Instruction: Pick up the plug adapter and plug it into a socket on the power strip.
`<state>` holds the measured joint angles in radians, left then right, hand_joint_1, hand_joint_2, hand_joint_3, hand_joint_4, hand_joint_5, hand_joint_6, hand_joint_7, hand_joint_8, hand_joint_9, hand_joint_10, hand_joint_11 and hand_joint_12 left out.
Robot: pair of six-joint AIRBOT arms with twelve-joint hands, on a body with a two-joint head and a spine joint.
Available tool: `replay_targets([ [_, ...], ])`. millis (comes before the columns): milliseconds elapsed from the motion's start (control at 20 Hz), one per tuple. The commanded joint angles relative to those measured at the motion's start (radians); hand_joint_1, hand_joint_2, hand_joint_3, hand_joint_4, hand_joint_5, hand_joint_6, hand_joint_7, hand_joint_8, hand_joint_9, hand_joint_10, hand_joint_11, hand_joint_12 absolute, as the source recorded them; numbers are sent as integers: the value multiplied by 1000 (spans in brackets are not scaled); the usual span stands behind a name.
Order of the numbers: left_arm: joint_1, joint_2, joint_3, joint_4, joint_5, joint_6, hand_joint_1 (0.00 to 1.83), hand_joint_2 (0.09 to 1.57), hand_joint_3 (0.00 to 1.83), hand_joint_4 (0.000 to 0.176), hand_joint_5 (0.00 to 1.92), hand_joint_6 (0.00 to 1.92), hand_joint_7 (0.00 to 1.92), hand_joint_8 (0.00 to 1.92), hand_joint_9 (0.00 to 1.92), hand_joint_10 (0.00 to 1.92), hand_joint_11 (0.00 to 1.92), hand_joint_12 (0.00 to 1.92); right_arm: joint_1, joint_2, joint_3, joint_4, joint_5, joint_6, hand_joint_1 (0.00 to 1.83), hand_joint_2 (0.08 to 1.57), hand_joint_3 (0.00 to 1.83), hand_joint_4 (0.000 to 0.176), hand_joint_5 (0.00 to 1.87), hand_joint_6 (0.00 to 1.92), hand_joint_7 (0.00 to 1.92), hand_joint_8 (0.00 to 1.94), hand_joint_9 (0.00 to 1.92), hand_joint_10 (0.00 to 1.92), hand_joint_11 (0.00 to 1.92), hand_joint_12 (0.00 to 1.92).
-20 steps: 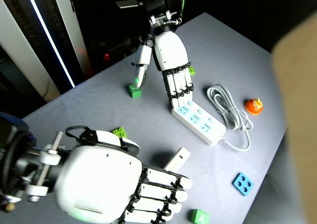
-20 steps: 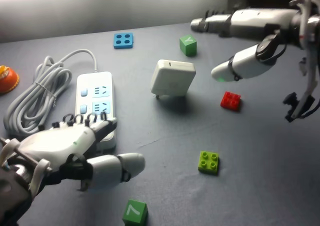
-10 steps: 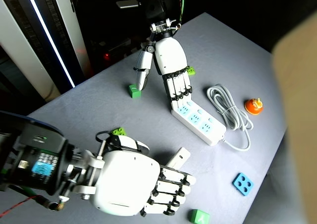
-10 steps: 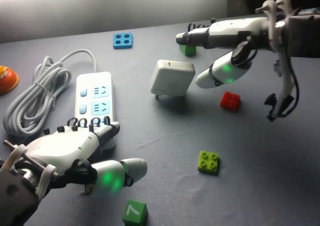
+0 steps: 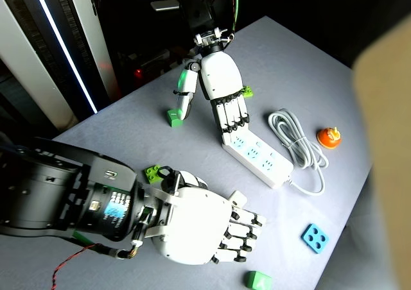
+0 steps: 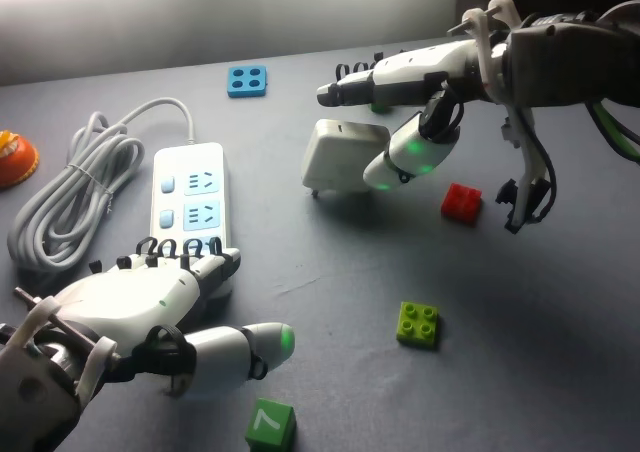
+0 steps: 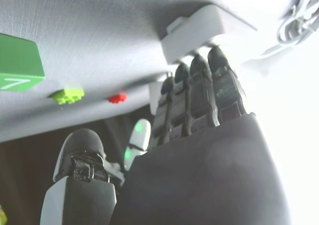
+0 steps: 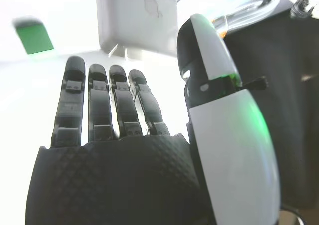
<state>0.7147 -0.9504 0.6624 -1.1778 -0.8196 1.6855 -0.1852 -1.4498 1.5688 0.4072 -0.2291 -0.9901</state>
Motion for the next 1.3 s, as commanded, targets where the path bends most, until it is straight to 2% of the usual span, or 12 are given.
replay_targets([
  [0, 0, 5, 1, 35, -48, -2, 2, 1218, 1, 0, 68, 3, 106, 4, 93, 5, 0, 234, 14, 0, 6, 11, 86, -13, 996, 1191, 2, 0, 0, 0, 0, 0, 0, 0, 0, 31],
  [200, 2, 5, 1, 39, -46, -2, 8, 1215, 0, 0, 80, 3, 116, 3, 103, 3, 0, 247, 13, -16, 19, 11, 91, -63, 951, 1207, 6, 0, 0, 0, 0, 0, 0, 0, 21, 50],
  [250, 2, 5, 1, 49, -41, -3, 28, 1214, 0, 0, 83, 2, 117, 2, 100, 1, 0, 228, 13, -26, 27, 11, 93, -63, 978, 1200, 2, 0, 7, 2, 0, 0, 0, 0, 24, 59],
  [300, 2, 5, 2, 51, -38, -3, 38, 1212, 0, 0, 83, 2, 115, 1, 97, 0, 0, 223, 13, -31, 32, 11, 94, -63, 980, 1189, 2, 0, 19, 1, 2, 0, 12, 0, 4, 156],
  [450, 0, 6, 2, 52, -36, -4, 6, 1211, 0, 0, 77, 1, 115, 0, 101, 1, 0, 254, 12, -56, 62, 10, 102, -58, 979, 1199, 8, 0, 5, 0, 0, 0, 0, 0, 0, 149],
  [500, 0, 6, 2, 52, -36, -4, 0, 1213, 1, 0, 86, 2, 121, 1, 107, 1, 0, 278, 14, -61, 66, 10, 102, -53, 887, 1241, 4, 0, 0, 0, 0, 0, 0, 0, 0, 166],
  [600, 0, 6, 2, 52, -36, -4, 2, 1215, 1, 0, 87, 1, 128, 1, 115, 2, 0, 344, 17, -67, 69, 10, 105, -43, 947, 1226, 0, 0, 7, 1, 0, 0, 9, 2, 0, 217],
  [700, -2, 6, 5, 52, -36, -4, 0, 1213, 0, 0, 77, 2, 104, 2, 96, 3, 0, 301, 15, -71, 69, 11, 107, -29, 907, 1243, 3, 0, 0, 0, 0, 0, 0, 0, 0, 113],
  [850, -5, 6, 7, 52, -36, -4, 0, 1212, 0, 0, 63, 2, 90, 2, 76, 6, 0, 241, 6, -75, 70, 11, 124, -12, 961, 1216, 0, 0, 8, 1, 0, 0, 2, 0, 0, 132],
  [950, -6, 6, 7, 52, -36, -4, 2, 1214, 0, 0, 81, 4, 113, 5, 96, 7, 0, 287, -1, -80, 75, 11, 128, -11, 986, 1195, 0, 0, 20, 1, 5, 0, 15, 2, 0, 207],
  [1100, -4, 6, 5, 61, -43, -4, 0, 1211, 0, 0, 68, 3, 104, 4, 87, 3, 0, 268, -6, -89, 90, 10, 128, -11, 912, 1233, 8, 0, 0, 0, 0, 0, 0, 0, 0, 117],
  [1250, -3, 6, 7, 71, -36, -4, 4, 1212, 0, 0, 85, 3, 130, 4, 113, 6, 0, 333, -10, -97, 105, 10, 127, -11, 952, 1222, 1, 0, 4, 1, 0, 0, 0, 0, 0, 108],
])
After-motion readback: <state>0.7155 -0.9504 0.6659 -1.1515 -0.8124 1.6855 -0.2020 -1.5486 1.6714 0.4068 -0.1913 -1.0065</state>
